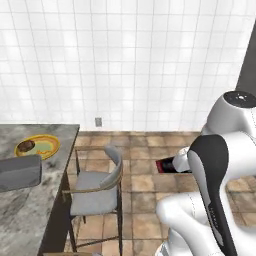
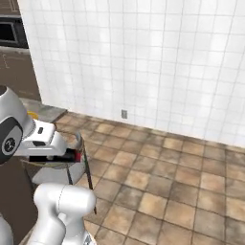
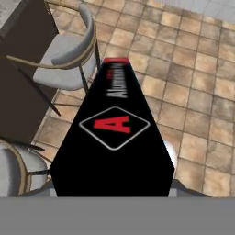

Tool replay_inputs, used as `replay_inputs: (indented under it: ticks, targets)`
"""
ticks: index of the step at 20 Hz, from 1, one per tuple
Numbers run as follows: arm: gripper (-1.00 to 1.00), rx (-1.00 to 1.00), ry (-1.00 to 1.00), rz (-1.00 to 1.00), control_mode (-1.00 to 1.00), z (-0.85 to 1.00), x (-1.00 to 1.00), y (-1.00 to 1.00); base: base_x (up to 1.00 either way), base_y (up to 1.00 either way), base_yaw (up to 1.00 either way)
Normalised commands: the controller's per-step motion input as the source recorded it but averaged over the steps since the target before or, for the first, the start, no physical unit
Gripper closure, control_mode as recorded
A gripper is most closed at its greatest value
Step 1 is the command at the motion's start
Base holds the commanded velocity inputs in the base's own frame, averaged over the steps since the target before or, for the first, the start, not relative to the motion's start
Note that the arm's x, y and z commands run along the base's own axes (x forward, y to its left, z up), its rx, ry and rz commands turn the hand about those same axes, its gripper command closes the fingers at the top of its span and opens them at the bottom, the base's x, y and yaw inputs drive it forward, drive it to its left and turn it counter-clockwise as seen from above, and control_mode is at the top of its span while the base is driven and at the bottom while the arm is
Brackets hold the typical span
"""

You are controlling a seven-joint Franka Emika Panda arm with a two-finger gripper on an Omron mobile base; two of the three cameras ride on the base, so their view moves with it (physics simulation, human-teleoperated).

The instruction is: Retrieve the tupperware and aluminum foil from the cabinet and place them on the dining counter near the plate with potato and shrimp to prepare for storing leftovers.

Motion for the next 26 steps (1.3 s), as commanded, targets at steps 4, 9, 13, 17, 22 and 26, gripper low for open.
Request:
replay_inputs:
  ticks: [4, 9, 13, 17, 22, 26]
  targets:
    - [1.0, 0.0, 0.0, 0.0, 1.0, 0.0, 0.0, 0.0, 1.0, -0.34, 0.61]
    - [1.0, 0.0, 0.0, 0.0, 1.0, 0.0, 0.0, 0.0, 1.0, -0.5, 0.57]
    - [1.0, 0.0, 0.0, 0.0, 1.0, 0.0, 0.0, 0.0, 1.0, -0.47, 0.56]
    - [1.0, 0.0, 0.0, 0.0, 1.0, 0.0, 0.0, 0.0, 1.0, -0.34, 0.61]
    - [1.0, 0.0, 0.0, 0.0, 1.0, 0.0, 0.0, 0.0, 1.0, -0.33, 0.64]
    - [1.0, 0.0, 0.0, 0.0, 1.0, 0.0, 0.0, 0.0, 0.98, -0.41, 0.63]
